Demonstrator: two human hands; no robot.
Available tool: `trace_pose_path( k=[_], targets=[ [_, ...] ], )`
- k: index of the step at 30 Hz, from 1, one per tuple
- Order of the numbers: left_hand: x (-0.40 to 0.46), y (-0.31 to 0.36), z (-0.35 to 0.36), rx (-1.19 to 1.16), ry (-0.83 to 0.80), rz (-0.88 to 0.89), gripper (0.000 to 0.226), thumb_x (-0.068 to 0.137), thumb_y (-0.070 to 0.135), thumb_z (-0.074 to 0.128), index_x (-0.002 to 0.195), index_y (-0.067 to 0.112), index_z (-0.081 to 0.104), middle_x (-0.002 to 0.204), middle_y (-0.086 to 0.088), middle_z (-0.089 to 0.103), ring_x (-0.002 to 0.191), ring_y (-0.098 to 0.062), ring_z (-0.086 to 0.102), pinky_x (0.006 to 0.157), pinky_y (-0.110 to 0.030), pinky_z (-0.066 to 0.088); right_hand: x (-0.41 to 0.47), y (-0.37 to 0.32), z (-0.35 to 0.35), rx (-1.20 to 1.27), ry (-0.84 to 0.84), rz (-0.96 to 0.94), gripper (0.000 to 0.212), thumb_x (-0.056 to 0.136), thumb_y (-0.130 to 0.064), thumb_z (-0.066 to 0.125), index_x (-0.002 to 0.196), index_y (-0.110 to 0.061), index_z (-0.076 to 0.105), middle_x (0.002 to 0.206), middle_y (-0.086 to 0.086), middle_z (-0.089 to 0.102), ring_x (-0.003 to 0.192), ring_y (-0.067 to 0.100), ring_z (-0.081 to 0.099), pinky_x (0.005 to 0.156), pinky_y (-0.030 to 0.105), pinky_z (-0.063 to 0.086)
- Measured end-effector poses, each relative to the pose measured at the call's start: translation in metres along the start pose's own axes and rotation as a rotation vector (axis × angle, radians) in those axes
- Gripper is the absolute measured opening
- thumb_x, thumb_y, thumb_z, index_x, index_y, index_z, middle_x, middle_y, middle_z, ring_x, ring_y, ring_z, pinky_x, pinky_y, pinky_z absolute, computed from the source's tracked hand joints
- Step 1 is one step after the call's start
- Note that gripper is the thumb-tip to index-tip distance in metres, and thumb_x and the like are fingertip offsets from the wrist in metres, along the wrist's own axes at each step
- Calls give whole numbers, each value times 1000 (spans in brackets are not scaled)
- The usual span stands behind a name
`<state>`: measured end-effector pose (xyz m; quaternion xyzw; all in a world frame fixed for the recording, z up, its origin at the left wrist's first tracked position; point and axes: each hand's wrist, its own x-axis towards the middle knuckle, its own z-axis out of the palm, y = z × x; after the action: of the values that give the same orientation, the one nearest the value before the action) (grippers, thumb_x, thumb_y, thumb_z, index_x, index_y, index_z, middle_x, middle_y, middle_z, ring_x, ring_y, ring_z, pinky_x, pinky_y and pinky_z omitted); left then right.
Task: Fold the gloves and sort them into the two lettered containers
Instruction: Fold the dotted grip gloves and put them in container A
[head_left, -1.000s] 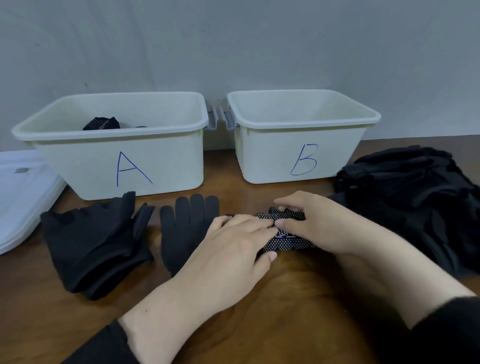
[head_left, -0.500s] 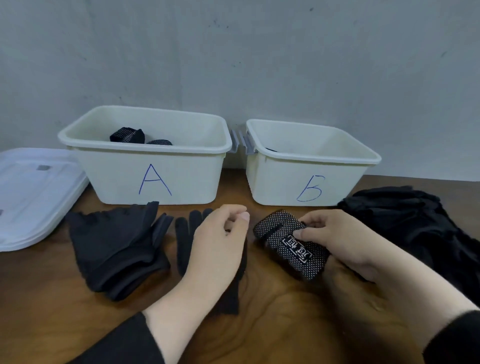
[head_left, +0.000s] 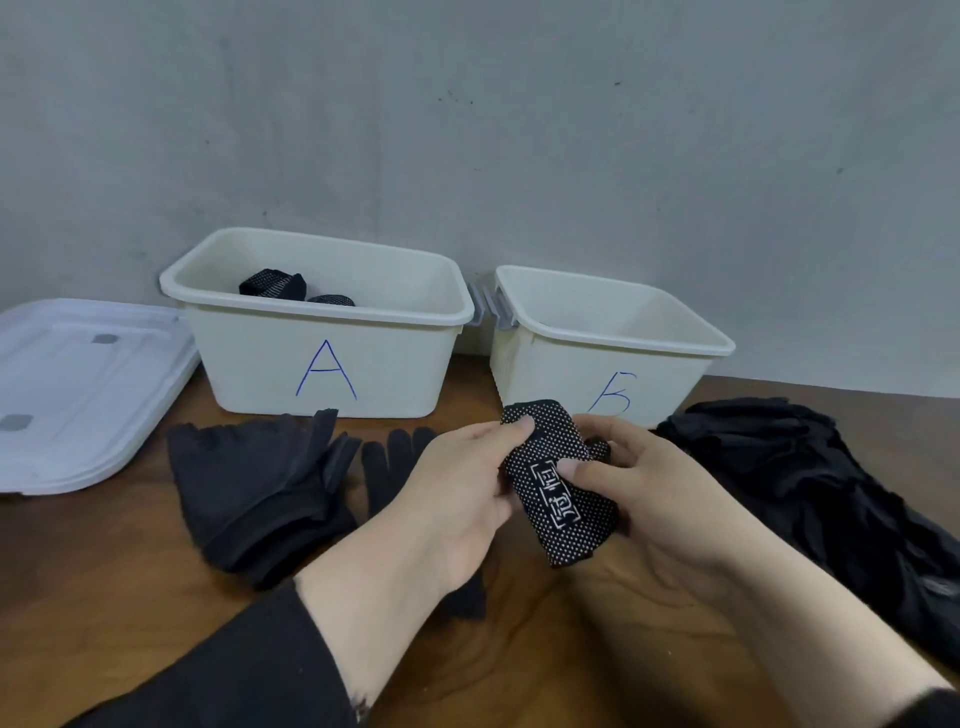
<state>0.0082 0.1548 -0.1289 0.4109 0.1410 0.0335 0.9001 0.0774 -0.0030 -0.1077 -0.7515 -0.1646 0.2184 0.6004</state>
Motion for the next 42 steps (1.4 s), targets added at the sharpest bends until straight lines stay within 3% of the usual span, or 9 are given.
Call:
trace_pose_path(
  k=[3,9,13,20,25,30,34,38,42],
  targets=[
    [-1,3,-1,78,-13,11,27,96,19,62,116,3,68,112,-12,73,107,-25,70,100,-45,53,-7,-6,4,129,-111,53,32,92,-4,65,124,-12,66,115,13,74,105,28,72,83,38,61],
    [-2,13,-3,421,-25,90,26,95,36,64,112,18,74,108,3,75,109,-16,67,103,-42,49,-14,-14,2,212,-146,109,32,91,-3,63,123,0,65,120,23,70,115,39,66,102,52,52],
    [-6,24,-3,467,-18,178,26,95,37,64,113,21,73,108,4,74,107,-14,68,97,-40,54,-14,-21,4,221,-118,93,33,90,-2,63,123,0,65,121,25,69,116,41,65,102,52,53],
    [-22,78,-13,943,196,613,17,96,43,57,106,37,69,92,18,64,84,5,59,75,-19,48,-7,-60,1,199,-117,17,32,88,-5,63,120,-3,69,121,23,70,115,42,66,106,53,46],
    [-25,142,-64,1368,381,876,21,98,26,55,114,30,68,107,16,61,99,-3,56,88,-24,44,25,-105,16,140,-120,-66,35,91,-8,61,125,-4,64,119,19,72,111,37,70,88,44,60],
    [-23,196,-115,1642,584,731,28,100,24,52,124,28,64,124,8,59,110,-15,55,89,-30,42,77,-145,53,139,-133,-93,28,97,-7,58,124,-4,63,118,14,74,108,26,72,84,38,61],
    [-21,209,-134,1716,523,597,29,99,30,53,127,31,62,127,7,58,113,-16,55,94,-33,44,127,-164,93,169,-151,-61,25,100,-2,51,122,2,61,113,19,74,95,27,74,72,41,58],
    [-16,218,-151,1732,515,534,40,96,41,57,135,30,56,132,8,53,117,-14,52,96,-29,41,165,-165,135,148,-201,-8,17,100,3,50,100,-1,66,102,16,76,89,25,73,81,44,62],
    [-16,223,-159,1707,501,516,54,93,49,58,141,29,49,139,9,48,124,-13,47,99,-27,38,196,-158,181,126,-259,43,14,98,3,54,94,-5,65,97,15,74,84,23,72,77,42,63]
  ],
)
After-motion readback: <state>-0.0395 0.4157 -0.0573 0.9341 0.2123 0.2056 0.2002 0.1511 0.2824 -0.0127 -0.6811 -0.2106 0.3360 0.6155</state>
